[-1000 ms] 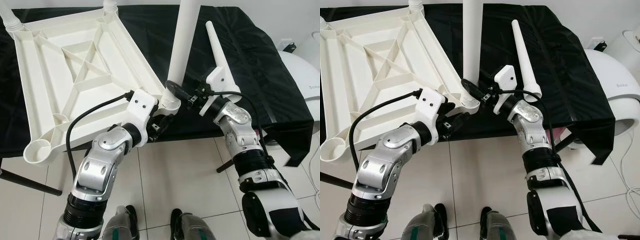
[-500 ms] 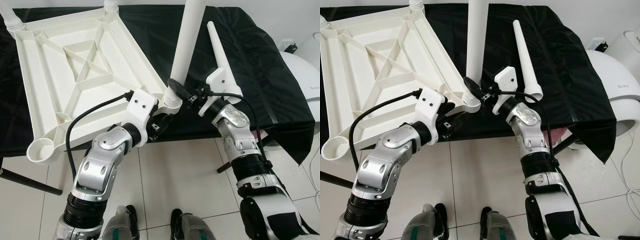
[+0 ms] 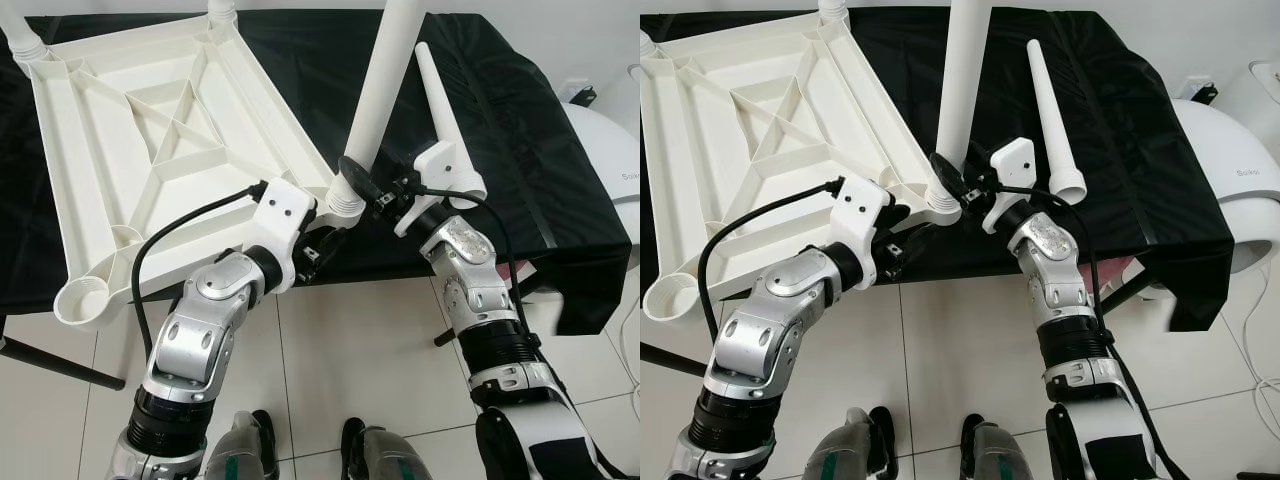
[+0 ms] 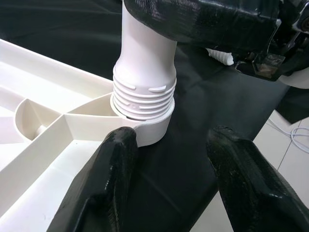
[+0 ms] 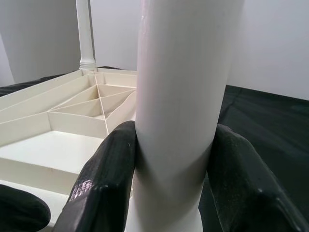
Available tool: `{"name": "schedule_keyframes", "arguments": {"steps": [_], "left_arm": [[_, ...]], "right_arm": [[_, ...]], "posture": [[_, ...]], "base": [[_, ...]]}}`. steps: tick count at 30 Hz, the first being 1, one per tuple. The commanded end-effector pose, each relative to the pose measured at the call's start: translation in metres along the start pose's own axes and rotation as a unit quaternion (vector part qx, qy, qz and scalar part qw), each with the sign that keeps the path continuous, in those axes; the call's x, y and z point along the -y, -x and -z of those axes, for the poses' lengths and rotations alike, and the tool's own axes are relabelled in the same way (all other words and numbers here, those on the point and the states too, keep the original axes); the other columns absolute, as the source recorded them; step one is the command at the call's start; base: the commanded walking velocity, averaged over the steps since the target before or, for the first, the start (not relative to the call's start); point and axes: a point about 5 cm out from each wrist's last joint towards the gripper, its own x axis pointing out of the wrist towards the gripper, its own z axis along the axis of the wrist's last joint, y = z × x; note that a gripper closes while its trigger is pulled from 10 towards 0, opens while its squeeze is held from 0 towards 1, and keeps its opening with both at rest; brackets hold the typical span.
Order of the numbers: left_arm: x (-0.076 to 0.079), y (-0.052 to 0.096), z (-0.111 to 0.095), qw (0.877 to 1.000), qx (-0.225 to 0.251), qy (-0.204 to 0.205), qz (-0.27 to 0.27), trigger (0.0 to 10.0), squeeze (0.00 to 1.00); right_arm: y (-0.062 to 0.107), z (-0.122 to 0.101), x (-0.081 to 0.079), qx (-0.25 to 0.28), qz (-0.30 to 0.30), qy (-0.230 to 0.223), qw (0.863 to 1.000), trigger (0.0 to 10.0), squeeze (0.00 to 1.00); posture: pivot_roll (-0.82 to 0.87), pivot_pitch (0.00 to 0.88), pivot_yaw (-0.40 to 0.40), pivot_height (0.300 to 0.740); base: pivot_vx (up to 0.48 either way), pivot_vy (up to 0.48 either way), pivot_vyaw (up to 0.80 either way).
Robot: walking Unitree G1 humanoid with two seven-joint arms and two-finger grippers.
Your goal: Building children table
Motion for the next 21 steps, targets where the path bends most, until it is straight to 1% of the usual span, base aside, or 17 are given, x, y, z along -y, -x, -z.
{"name": "schedule_keyframes", "arguments": {"steps": [1, 8, 10, 16, 21], "left_arm": [[-0.0018, -0.0003, -0.0002, 0.999, -0.001, 0.001, -0.032, 10.0, 0.0], [-0.0018, -0.0011, -0.0005, 1.0, 0.0, 0.0, -0.031, 10.0, 0.0], [-0.0017, -0.0013, -0.0009, 0.999, 0.001, 0.0, -0.032, 10.0, 0.0], [-0.0017, -0.0006, -0.0007, 0.999, 0.001, 0.001, -0.034, 10.0, 0.0], [-0.0012, -0.0004, -0.0005, 0.999, 0.001, 0.002, -0.033, 10.0, 0.0]], "right_arm": [[0.0129, 0.0291, 0.0011, -0.076, 0.016, -0.03, 0.997, 10.0, 0.0], [0.0098, 0.0289, 0.0067, -0.099, 0.026, -0.031, 0.994, 10.0, 0.0], [0.0098, 0.0307, 0.0095, -0.108, 0.041, -0.021, 0.993, 10.0, 0.0], [0.0116, 0.0331, 0.0081, -0.111, 0.047, -0.026, 0.992, 10.0, 0.0], [0.0141, 0.0346, 0.0073, -0.112, 0.068, -0.027, 0.991, 10.0, 0.0]], "posture": [[-0.03, 0.216, -0.053, 0.74], [-0.03, 0.216, -0.054, 0.74], [-0.03, 0.214, -0.058, 0.74], [-0.03, 0.213, -0.059, 0.74], [-0.03, 0.211, -0.058, 0.74]], "base": [[0.0, 0.0, 0.0], [0.0, 0.0, 0.0], [0.0, 0.0, 0.0], [0.0, 0.0, 0.0], [0.0, 0.0, 0.0]]}}
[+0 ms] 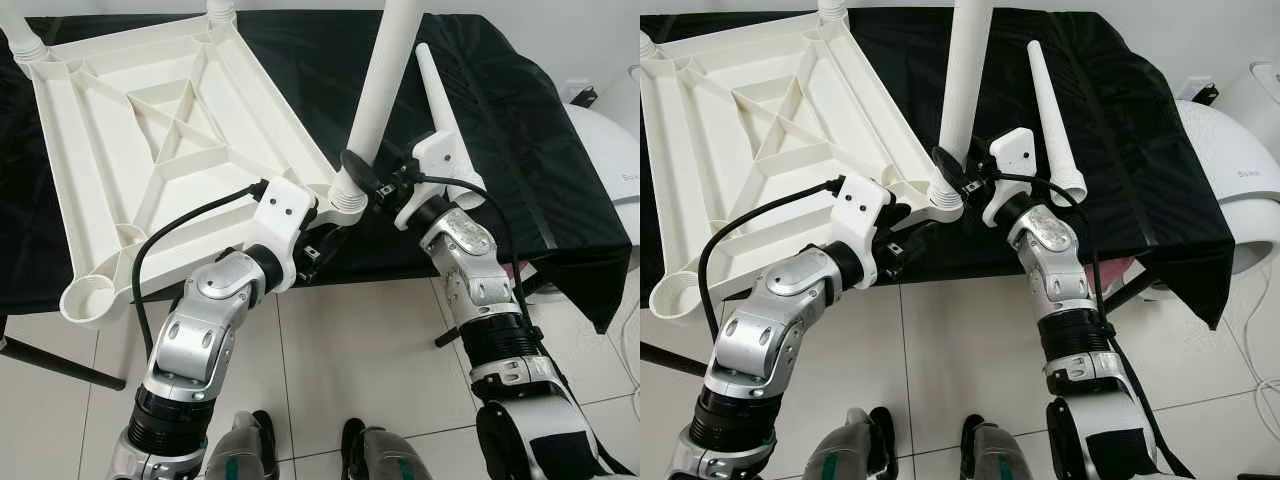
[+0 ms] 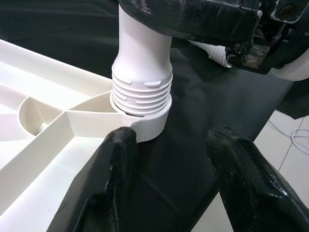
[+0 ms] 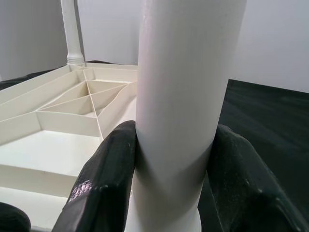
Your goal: Building children table
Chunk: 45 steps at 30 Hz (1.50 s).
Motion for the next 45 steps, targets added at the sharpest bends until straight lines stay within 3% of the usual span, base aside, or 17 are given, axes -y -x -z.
{"name": "schedule_keyframes", "arguments": {"steps": [1, 20, 29, 37, 45], "left_arm": [[-0.002, 0.0, 0.001, 0.999, -0.001, 0.002, -0.033, 10.0, 0.0], [0.002, -0.002, 0.001, 1.0, 0.0, 0.004, -0.028, 10.0, 0.0], [0.003, -0.002, 0.001, 1.0, 0.001, 0.005, -0.028, 10.0, 0.0], [0.002, -0.002, 0.001, 0.999, 0.002, 0.007, -0.032, 10.0, 0.0], [0.0, -0.001, 0.0, 0.999, 0.0, 0.005, -0.032, 10.0, 0.0]], "right_arm": [[0.017, 0.036, 0.004, -0.09, 0.041, -0.02, 0.995, 10.0, 0.0], [0.02, 0.041, -0.002, -0.087, 0.119, -0.031, 0.989, 10.0, 0.0], [0.019, 0.036, -0.003, -0.081, 0.156, 0.003, 0.984, 10.0, 0.0], [0.019, 0.039, -0.01, -0.084, 0.181, -0.002, 0.98, 10.0, 0.0], [0.023, 0.042, -0.012, -0.09, 0.233, -0.005, 0.968, 10.0, 0.0]], "posture": [[-0.03, 0.211, -0.058, 0.74], [-0.03, 0.194, -0.064, 0.74], [-0.04, 0.197, -0.068, 0.74], [-0.04, 0.201, -0.073, 0.74], [-0.04, 0.211, -0.064, 0.74]], "base": [[0.0, 0.0, 0.0], [0.0, 0.0, 0.0], [0.0, 0.0, 0.0], [0.0, 0.0, 0.0], [0.0, 0.0, 0.0]]}}
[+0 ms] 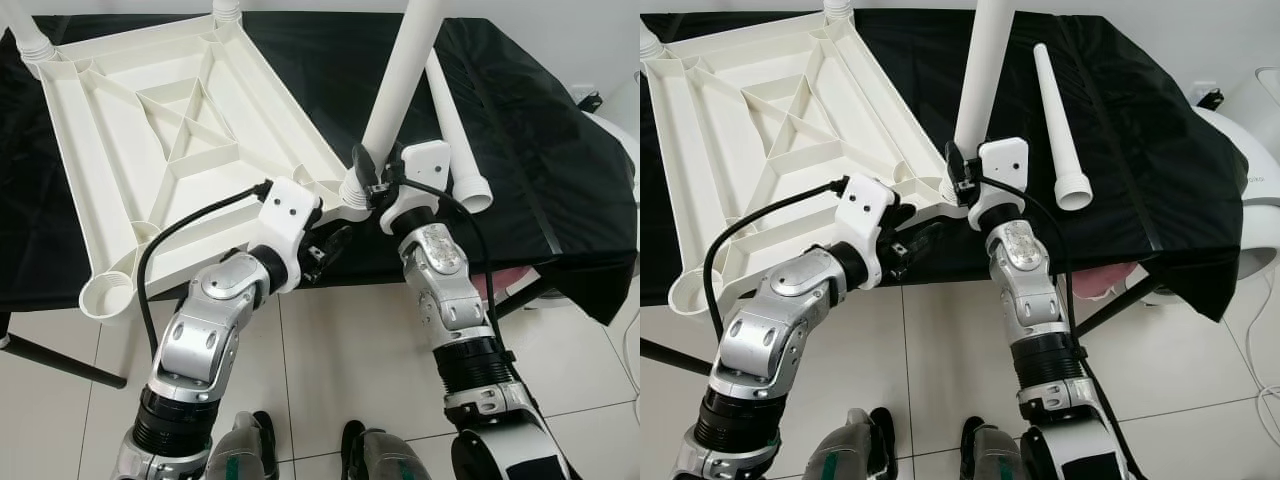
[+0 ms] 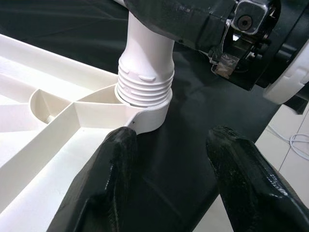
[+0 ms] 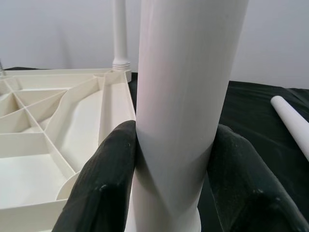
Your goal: Building children table
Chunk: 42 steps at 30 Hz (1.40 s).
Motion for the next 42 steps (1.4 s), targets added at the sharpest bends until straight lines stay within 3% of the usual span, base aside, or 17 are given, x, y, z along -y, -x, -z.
{"name": "schedule_keyframes", "arguments": {"steps": [1, 5, 9, 22, 25, 42], "left_arm": [[-0.003, 0.001, 0.001, 0.999, -0.005, -0.001, -0.036, 10.0, 0.0], [-0.003, 0.001, 0.001, 0.999, -0.005, -0.001, -0.036, 10.0, 0.0], [-0.003, 0.001, 0.001, 0.999, -0.005, -0.001, -0.034, 10.0, 0.0], [-0.003, 0.001, 0.0, 0.999, -0.005, -0.003, -0.034, 10.0, 0.0], [-0.004, 0.001, -0.001, 0.999, -0.005, -0.003, -0.033, 10.0, 0.0], [-0.004, 0.001, -0.001, 0.999, -0.005, -0.003, -0.032, 10.0, 0.0]], "right_arm": [[0.018, 0.04, 0.016, -0.103, 0.055, 0.01, 0.993, 10.0, 0.0], [0.018, 0.04, 0.016, -0.103, 0.059, 0.012, 0.993, 10.0, 0.0], [0.02, 0.042, 0.021, -0.11, 0.126, 0.033, 0.985, 10.0, 0.0], [0.022, 0.044, 0.015, -0.114, 0.179, 0.035, 0.977, 10.0, 0.0], [0.023, 0.048, 0.019, -0.129, 0.218, 0.053, 0.966, 10.0, 0.0], [0.025, 0.052, 0.02, -0.135, 0.28, 0.066, 0.948, 10.0, 0.0]], "posture": [[-0.04, 0.211, -0.064, 0.74], [-0.04, 0.211, -0.064, 0.74], [-0.03, 0.214, -0.059, 0.74], [-0.03, 0.215, -0.055, 0.74], [-0.03, 0.219, -0.049, 0.74], [-0.03, 0.22, -0.045, 0.74]], "base": [[0.0, 0.0, 0.0], [0.0, 0.0, 0.0], [0.0, 0.0, 0.0], [0.0, 0.0, 0.0], [0.0, 0.0, 0.0], [0.0, 0.0, 0.0]]}}
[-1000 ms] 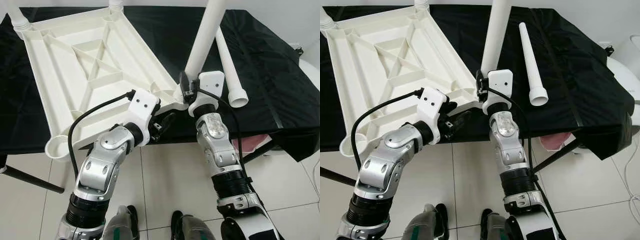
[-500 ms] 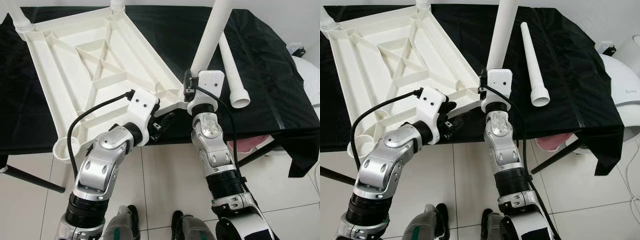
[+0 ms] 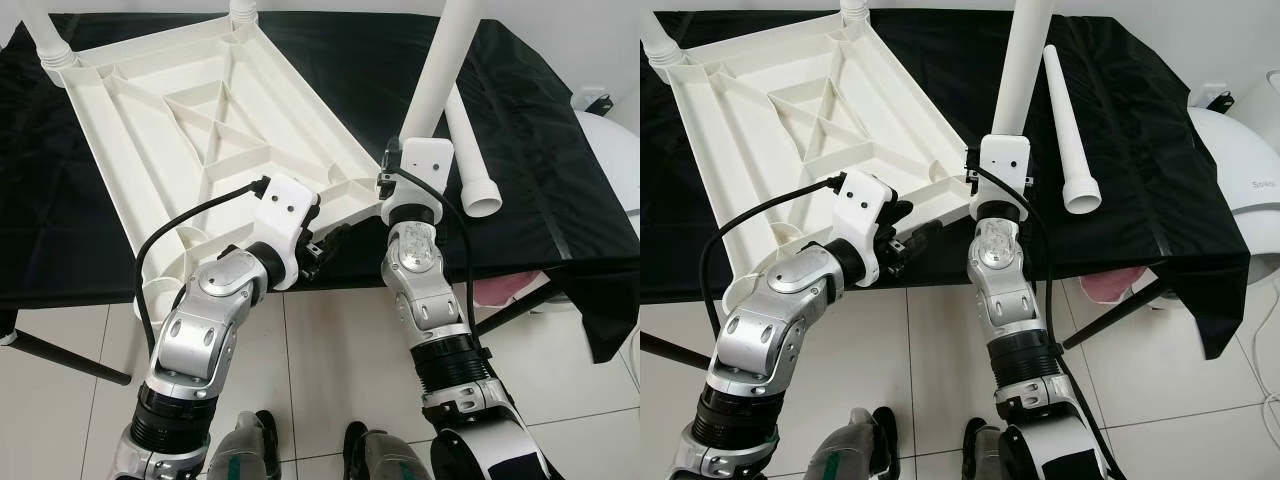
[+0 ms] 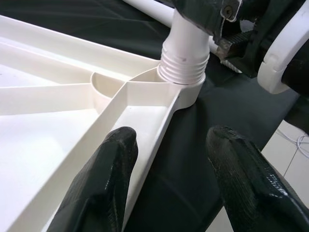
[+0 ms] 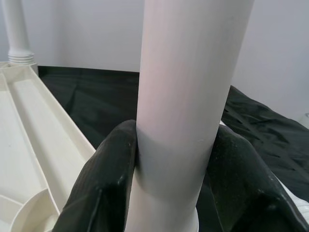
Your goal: Building children table
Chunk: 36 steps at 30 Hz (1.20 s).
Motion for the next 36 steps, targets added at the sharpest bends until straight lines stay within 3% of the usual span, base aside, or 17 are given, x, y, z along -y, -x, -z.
{"name": "schedule_keyframes", "arguments": {"steps": [1, 23, 35, 36], "left_arm": [[-0.002, 0.001, 0.001, 1.0, -0.005, 0.002, -0.029, 10.0, 0.0], [0.006, -0.003, 0.005, 1.0, -0.017, 0.0, -0.003, 10.0, 0.0], [0.01, -0.01, 0.02, 0.996, -0.076, -0.03, 0.026, 10.0, 0.0], [0.008, -0.012, 0.024, 0.995, -0.09, -0.027, 0.022, 10.0, 0.13]], "right_arm": [[0.015, 0.053, 0.024, -0.127, 0.061, 0.042, 0.989, 10.0, 0.0], [0.016, 0.056, 0.031, -0.129, 0.081, 0.043, 0.987, 10.0, 0.0], [0.019, 0.057, 0.033, -0.131, 0.088, 0.041, 0.987, 10.0, 0.0], [0.019, 0.057, 0.034, -0.13, 0.09, 0.041, 0.987, 10.0, 0.0]], "posture": [[-0.03, 0.219, -0.044, 0.74], [-0.03, 0.21, -0.034, 0.74], [-0.04, 0.211, -0.021, 0.74], [-0.05, 0.216, -0.016, 0.74]], "base": [[0.0, 0.0, 0.0], [0.0, 0.0, 0.0], [0.0, 0.0, 0.0], [0.0, 0.0, 0.0]]}}
